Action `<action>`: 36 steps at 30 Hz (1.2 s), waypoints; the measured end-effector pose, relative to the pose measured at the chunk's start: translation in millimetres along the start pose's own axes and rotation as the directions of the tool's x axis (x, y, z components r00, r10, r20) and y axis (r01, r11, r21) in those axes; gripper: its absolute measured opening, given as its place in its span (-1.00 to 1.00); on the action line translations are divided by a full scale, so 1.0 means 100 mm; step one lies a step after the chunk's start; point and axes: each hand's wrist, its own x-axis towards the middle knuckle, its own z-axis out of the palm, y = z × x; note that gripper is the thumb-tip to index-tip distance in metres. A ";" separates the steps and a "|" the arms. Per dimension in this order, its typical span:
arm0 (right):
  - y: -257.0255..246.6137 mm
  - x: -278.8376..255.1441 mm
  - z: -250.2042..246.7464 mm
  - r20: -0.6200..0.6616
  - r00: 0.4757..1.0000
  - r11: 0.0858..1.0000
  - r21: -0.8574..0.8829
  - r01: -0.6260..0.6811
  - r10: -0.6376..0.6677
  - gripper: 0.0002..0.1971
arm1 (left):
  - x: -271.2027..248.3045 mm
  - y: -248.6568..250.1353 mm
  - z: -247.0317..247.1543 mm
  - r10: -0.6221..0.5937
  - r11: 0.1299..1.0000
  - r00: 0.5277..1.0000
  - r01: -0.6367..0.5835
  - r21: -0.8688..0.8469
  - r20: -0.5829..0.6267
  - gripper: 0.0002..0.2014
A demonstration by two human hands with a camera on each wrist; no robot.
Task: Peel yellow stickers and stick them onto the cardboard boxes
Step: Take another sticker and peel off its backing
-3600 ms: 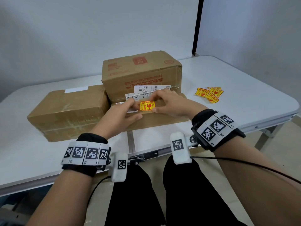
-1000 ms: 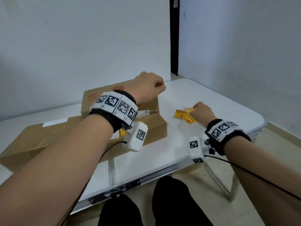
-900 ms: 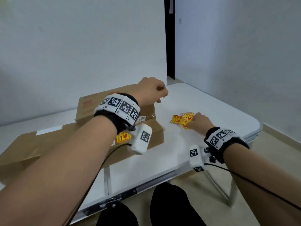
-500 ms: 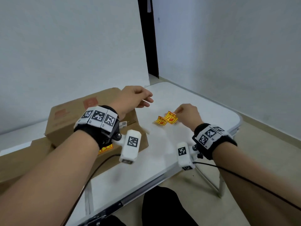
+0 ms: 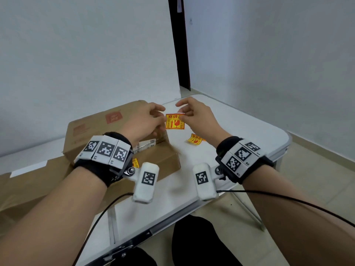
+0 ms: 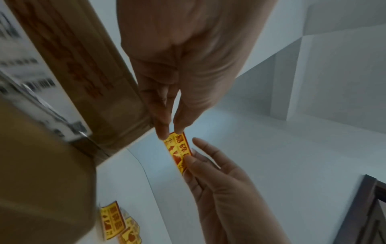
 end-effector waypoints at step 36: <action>-0.25 -0.30 0.65 0.201 0.978 0.993 0.113 0.025 -0.047 -0.87 | -0.67 -0.38 -0.43 -0.216 0.932 0.974 0.183 -0.313 -0.073 -0.90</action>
